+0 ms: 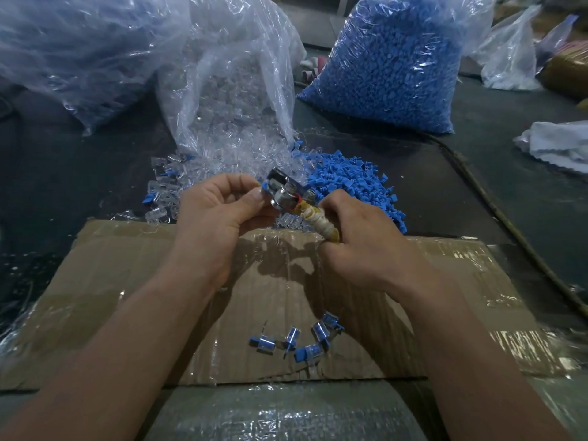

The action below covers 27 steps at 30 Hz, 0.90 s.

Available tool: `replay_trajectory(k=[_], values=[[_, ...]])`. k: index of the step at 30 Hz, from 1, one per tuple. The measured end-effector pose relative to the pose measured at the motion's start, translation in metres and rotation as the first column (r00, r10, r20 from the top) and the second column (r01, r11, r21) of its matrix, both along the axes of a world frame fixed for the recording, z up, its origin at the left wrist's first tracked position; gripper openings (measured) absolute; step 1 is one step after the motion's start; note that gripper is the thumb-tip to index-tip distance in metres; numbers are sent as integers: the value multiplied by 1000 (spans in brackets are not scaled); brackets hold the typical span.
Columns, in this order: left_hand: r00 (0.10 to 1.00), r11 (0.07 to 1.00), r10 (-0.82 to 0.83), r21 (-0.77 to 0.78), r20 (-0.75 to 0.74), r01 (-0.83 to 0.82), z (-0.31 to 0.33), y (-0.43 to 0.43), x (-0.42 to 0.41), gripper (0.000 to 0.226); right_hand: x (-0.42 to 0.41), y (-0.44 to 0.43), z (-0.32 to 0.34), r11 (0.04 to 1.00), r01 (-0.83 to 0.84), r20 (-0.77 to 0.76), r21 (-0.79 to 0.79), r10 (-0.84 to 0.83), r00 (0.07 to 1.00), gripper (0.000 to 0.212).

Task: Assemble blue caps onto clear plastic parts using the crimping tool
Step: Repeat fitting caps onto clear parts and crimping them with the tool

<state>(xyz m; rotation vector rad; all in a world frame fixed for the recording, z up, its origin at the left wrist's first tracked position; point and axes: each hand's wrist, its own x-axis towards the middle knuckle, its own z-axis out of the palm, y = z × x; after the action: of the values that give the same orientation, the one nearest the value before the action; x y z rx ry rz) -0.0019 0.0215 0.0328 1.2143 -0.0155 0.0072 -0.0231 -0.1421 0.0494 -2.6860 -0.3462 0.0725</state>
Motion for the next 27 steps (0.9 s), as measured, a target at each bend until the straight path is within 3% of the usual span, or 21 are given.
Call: replay_trajectory(k=[7,14,27], values=[[1000,1000,18,5,20,-18,-2,-1,-2,12,1,3,0,1000,-13,12,9,13,1000,25],[994,990,84,109,71,-92,-3,-4,-8,15,1,6,-1,999,10,8,45,-10,1000,31],[989,976,142,157,51,-149,1,-5,-8,16,0,10,-6,997,21,39,69,-23,999,23]])
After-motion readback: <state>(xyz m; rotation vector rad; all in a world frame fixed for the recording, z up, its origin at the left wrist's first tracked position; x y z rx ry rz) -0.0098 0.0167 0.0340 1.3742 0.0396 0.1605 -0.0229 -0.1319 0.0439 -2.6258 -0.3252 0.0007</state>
